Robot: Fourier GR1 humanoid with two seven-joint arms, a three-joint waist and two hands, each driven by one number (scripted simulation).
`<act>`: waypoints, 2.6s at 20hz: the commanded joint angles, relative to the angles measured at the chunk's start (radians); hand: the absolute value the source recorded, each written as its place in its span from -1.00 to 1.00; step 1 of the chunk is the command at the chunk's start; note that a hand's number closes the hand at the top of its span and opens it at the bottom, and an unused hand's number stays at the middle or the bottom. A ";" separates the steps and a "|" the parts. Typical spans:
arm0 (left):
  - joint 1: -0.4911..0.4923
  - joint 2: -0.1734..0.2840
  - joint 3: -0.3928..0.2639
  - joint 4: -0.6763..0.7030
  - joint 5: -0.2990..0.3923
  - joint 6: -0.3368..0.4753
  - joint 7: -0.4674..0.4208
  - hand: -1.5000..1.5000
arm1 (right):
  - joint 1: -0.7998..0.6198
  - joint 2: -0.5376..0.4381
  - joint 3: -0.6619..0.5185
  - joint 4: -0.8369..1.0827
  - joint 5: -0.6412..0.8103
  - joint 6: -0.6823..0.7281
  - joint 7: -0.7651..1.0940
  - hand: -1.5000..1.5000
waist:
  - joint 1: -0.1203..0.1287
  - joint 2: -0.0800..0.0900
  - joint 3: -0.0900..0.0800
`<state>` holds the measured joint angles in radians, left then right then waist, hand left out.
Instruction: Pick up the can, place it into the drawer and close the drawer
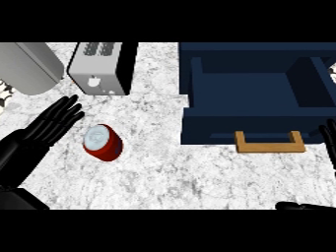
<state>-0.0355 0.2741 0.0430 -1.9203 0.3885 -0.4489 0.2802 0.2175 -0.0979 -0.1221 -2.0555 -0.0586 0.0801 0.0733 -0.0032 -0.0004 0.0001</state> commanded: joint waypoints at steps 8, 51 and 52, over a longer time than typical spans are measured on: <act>-0.117 -0.070 -0.001 0.232 -0.166 -0.016 -0.116 -1.00 | 0.115 0.052 -0.005 0.006 0.046 0.046 -0.112 -1.00 | -0.006 0.001 0.000; -0.233 0.028 0.119 1.084 -0.510 -0.087 -0.817 -1.00 | -0.010 0.058 -0.112 -0.026 0.005 0.095 0.011 -1.00 | -0.001 0.000 0.000; -0.271 -0.013 0.091 1.175 -0.560 -0.036 -0.874 -1.00 | 0.033 0.096 -0.047 -0.028 0.064 0.098 -0.039 -1.00 | -0.004 0.001 0.000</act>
<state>-0.2751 0.2759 0.1398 -0.8318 -0.1422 -0.5100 -0.5499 0.2235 -0.0322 -0.2118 -2.0552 -0.0278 0.1822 0.0389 -0.0057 0.0005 -0.0002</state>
